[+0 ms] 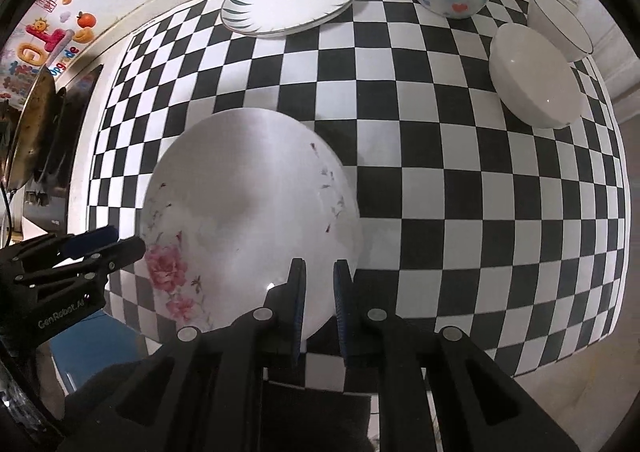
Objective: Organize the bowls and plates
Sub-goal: 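Lower the plate stack onto the cloth and open both grippers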
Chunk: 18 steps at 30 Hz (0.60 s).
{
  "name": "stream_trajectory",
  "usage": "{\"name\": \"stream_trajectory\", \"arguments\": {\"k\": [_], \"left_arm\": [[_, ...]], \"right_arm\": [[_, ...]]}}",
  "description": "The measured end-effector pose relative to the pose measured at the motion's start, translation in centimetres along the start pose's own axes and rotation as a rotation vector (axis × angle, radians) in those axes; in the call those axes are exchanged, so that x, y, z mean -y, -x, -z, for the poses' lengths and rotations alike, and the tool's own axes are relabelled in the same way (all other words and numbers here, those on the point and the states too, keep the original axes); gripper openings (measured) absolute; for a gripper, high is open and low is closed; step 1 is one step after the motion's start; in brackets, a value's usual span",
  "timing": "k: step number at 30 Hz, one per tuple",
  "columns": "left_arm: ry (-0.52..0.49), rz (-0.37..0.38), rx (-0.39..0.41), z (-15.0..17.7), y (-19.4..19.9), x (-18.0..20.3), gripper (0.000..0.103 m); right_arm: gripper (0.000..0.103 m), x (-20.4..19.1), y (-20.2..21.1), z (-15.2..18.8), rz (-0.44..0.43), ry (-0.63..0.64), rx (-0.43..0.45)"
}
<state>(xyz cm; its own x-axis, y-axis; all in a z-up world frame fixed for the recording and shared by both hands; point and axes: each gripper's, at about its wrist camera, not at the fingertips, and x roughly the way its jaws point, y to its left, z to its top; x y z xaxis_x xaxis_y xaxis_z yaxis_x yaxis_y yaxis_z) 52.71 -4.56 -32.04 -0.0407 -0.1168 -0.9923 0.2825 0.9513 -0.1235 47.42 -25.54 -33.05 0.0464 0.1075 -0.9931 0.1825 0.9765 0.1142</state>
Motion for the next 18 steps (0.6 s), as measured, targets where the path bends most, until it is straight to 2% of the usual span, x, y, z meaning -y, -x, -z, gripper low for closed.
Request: {"name": "stream_trajectory", "arguments": {"k": [1,2,3,4,11,18], "left_arm": [[-0.001,0.004,0.001,-0.2,0.2,0.1,0.041],[-0.003,0.008,0.001,-0.3,0.5,0.1,0.042],[-0.004,0.011,-0.002,-0.4,0.8,0.2,0.043],[-0.007,0.017,-0.003,-0.4,1.0,0.3,0.043],[-0.014,0.026,0.033,-1.4,2.6,1.1,0.043],[-0.026,0.026,0.065,-4.8,2.8,1.9,0.043]], "right_arm": [[0.037,0.0,0.2,0.1,-0.006,-0.002,-0.003],[0.046,-0.1,0.4,0.2,-0.010,-0.003,-0.005],[0.062,0.1,0.7,0.3,-0.018,-0.003,-0.006],[0.066,0.1,1.1,0.4,-0.030,-0.005,0.000],[0.066,0.0,2.6,-0.3,-0.044,-0.017,0.027],[0.066,1.4,3.6,-3.9,-0.048,-0.045,0.067]]}}
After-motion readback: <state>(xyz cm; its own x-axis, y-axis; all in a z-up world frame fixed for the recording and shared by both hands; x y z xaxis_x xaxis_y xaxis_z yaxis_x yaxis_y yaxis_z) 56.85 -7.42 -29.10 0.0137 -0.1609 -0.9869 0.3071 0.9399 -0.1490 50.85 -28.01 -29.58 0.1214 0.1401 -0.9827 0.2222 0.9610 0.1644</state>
